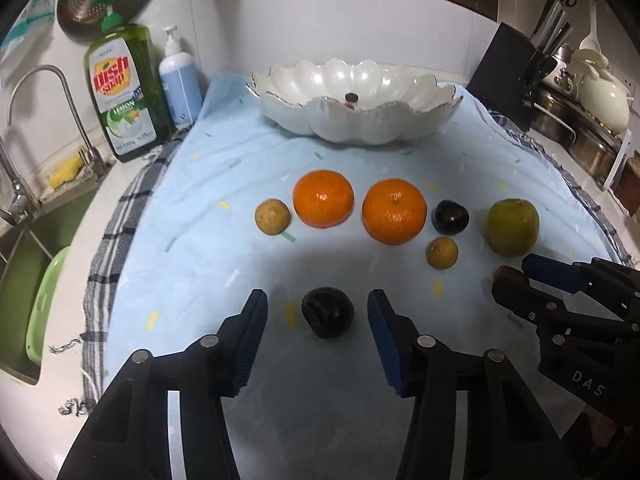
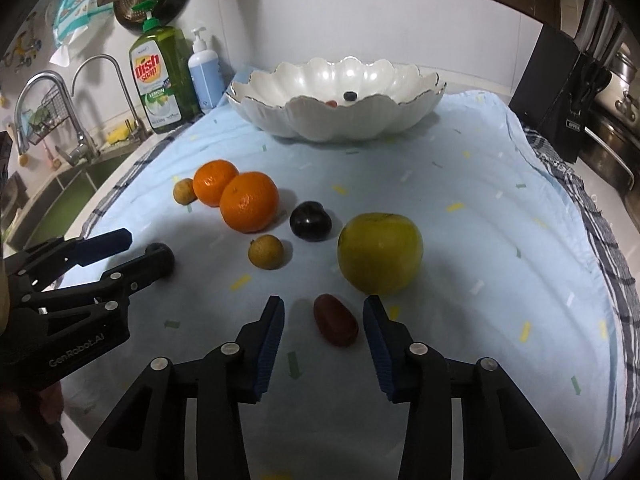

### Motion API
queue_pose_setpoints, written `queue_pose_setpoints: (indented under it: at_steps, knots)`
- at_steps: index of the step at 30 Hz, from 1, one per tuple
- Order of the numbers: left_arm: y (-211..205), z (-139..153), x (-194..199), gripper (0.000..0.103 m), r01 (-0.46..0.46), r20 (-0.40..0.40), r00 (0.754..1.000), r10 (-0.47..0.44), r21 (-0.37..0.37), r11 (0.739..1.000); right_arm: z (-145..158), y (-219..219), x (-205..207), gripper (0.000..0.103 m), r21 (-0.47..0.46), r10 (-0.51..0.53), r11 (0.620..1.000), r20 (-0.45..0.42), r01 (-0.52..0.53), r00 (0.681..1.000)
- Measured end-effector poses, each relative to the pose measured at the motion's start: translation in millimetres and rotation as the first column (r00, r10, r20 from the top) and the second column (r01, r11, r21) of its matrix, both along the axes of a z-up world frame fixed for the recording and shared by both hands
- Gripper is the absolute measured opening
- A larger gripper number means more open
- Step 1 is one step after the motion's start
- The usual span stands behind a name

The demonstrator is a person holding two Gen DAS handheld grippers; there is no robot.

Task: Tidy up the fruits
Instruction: 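Grasp a dark plum with the left tool while the right tool grasps another date, then lift both fruits over the white bowl and open both tools to release them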

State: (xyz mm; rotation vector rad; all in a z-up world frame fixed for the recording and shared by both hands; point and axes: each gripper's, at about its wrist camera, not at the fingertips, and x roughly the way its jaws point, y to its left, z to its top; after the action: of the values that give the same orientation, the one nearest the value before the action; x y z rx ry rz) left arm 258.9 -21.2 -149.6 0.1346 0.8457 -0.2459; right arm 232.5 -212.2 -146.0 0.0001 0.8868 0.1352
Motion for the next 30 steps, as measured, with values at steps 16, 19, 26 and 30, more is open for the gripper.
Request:
queue_pose_setpoints:
  at_steps: [16,19,26,30]
  knots:
    - [-4,-11,4,0.028,0.018,-0.040,0.999,-0.019,-0.017,1.000,-4,-2,-3,0.021,-0.048,-0.012,0.999,0.002,0.012,1.000]
    - [-3,-9,2,0.028,0.018,-0.034,0.999,-0.018,-0.017,1.000,-2,-2,-4,0.021,-0.042,-0.009,0.999,0.005,0.009,1.000]
    - [-4,6,-5,0.028,0.016,-0.003,1.000,-0.016,-0.021,1.000,10,-2,-7,0.021,-0.023,0.000,1.000,0.029,0.000,1.000]
    - [-5,19,-9,0.028,0.014,0.025,1.000,-0.013,-0.032,0.999,24,-4,-9,0.021,-0.011,0.005,1.000,0.065,-0.004,0.998]
